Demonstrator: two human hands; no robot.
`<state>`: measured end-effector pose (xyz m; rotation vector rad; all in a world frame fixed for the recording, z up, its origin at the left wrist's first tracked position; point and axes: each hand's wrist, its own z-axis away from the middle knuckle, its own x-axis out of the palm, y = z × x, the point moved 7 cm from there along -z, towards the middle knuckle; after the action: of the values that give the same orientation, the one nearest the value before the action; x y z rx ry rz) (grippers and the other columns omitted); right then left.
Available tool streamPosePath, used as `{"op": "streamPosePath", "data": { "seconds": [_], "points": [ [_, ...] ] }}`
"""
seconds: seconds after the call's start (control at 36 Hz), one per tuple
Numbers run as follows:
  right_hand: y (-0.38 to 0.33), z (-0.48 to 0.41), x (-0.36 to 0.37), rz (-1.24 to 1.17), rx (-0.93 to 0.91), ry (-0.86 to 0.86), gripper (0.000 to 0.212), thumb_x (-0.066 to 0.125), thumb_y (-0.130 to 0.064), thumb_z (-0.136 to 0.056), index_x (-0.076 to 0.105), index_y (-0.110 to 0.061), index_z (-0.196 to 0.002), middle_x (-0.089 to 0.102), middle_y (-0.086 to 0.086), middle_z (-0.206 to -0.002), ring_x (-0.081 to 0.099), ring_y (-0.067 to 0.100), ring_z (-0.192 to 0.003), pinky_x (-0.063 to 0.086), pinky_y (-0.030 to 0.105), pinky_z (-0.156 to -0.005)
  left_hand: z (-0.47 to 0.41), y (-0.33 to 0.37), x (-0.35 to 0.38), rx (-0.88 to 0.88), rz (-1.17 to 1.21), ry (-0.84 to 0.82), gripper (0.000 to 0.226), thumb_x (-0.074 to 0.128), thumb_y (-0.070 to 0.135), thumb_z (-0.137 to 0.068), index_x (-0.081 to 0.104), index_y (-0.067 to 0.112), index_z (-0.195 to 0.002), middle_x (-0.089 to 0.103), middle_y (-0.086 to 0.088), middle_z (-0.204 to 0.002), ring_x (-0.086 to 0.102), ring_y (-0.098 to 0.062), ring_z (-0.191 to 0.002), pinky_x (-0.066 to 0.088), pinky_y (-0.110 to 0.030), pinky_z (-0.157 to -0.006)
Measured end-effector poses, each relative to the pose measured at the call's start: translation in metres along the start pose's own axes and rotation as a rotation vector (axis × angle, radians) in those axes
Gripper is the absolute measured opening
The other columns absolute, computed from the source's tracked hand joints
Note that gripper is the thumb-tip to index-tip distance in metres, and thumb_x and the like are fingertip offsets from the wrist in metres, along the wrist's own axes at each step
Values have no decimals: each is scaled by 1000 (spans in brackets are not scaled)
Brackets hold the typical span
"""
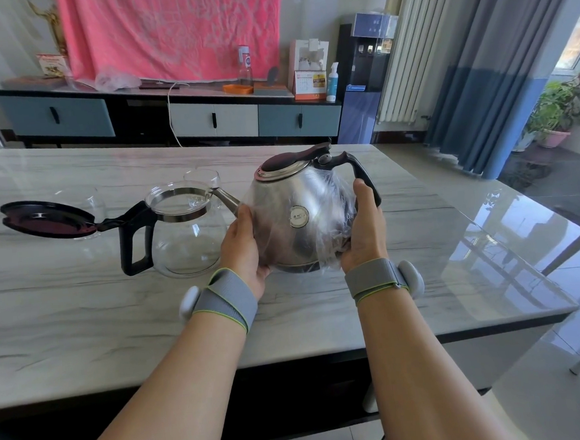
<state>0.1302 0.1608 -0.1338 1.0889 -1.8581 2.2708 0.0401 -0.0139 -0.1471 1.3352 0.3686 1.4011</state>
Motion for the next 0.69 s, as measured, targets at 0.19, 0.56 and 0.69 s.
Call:
{"op": "streamPosePath", "data": {
  "seconds": [0.19, 0.56, 0.69],
  "points": [
    [-1, 2, 0, 3, 0, -2, 73, 78, -60, -64, 72, -13, -121, 71, 17, -133, 67, 38, -125, 52, 62, -109, -2, -1, 0, -3, 10, 0, 42, 49, 58, -99, 60, 30, -130, 68, 5, -121, 66, -22, -108, 57, -48, -86],
    [-4, 7, 1, 18, 12, 14, 72, 77, -61, -59, 75, -20, -118, 75, 11, -127, 69, 34, -122, 54, 62, -107, -2, -1, -1, 3, 16, 5, 43, 50, 58, -99, 61, 30, -130, 69, 4, -121, 67, -20, -106, 58, -45, -82],
    [-5, 8, 1, 29, 12, 19, 69, 77, -62, -59, 76, -24, -116, 76, 7, -124, 70, 30, -120, 54, 59, -107, -2, -1, 0, 0, 19, 4, 43, 50, 58, -99, 61, 30, -130, 69, 4, -121, 67, -20, -105, 58, -42, -77]
  ]
}}
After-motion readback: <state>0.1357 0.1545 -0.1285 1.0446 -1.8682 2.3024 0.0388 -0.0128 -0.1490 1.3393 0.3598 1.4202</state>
